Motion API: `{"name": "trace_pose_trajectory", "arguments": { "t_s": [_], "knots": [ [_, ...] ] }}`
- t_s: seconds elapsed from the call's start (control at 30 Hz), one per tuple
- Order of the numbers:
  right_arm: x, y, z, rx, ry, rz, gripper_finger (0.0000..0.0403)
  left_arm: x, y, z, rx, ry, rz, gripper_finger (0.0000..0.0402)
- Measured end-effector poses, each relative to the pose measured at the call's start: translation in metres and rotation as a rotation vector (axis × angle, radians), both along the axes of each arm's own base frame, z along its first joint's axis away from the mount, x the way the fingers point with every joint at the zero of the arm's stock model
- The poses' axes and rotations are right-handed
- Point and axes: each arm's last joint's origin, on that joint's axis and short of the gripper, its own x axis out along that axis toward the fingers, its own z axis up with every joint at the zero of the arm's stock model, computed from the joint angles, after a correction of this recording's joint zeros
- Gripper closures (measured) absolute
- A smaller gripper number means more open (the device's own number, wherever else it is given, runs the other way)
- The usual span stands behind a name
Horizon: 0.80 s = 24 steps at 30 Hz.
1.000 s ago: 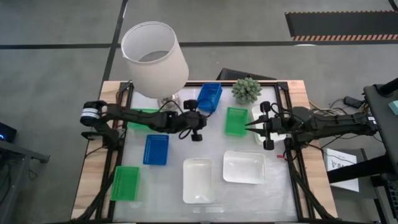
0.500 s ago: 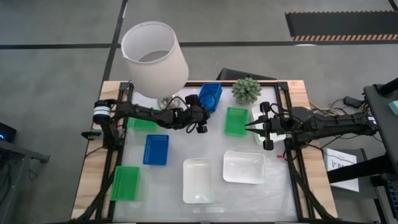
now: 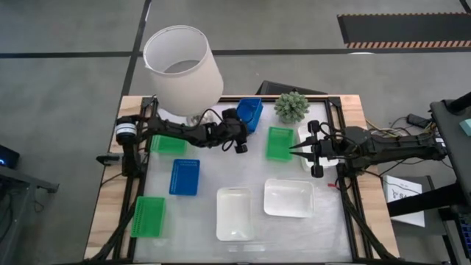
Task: Stack baskets by color
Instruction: Stack the middle blue bin on the top blue bin
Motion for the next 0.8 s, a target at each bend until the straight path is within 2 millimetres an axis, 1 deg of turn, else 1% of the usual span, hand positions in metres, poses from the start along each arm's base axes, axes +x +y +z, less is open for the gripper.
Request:
{"name": "trace_pose_trajectory", "arguments": {
  "t_s": [0.2,0.33,0.4,0.47,0.57,0.8],
  "knots": [
    [0.000,0.000,0.000,-0.006,0.001,0.000,0.0346,0.003,0.005,-0.005,0.005,-0.029,-0.009,0.0211],
    [0.000,0.000,0.000,-0.009,0.004,-0.001,0.0346,0.003,0.008,-0.013,-0.004,-0.006,-0.007,0.0211],
    [0.000,0.000,-0.001,-0.011,0.007,0.000,0.0346,0.004,0.009,-0.014,-0.004,-0.007,-0.006,0.0218],
    [0.000,0.000,-0.001,-0.018,0.011,-0.001,0.0346,0.004,0.009,-0.014,-0.001,-0.008,-0.006,0.0234],
    [0.000,0.000,-0.001,-0.019,0.015,-0.001,0.0346,0.004,0.009,-0.013,0.009,-0.001,-0.013,0.0269],
    [0.000,0.000,-0.001,-0.019,0.014,-0.001,0.0346,0.005,0.009,-0.004,0.019,-0.026,-0.014,0.0350]
  ]
}}
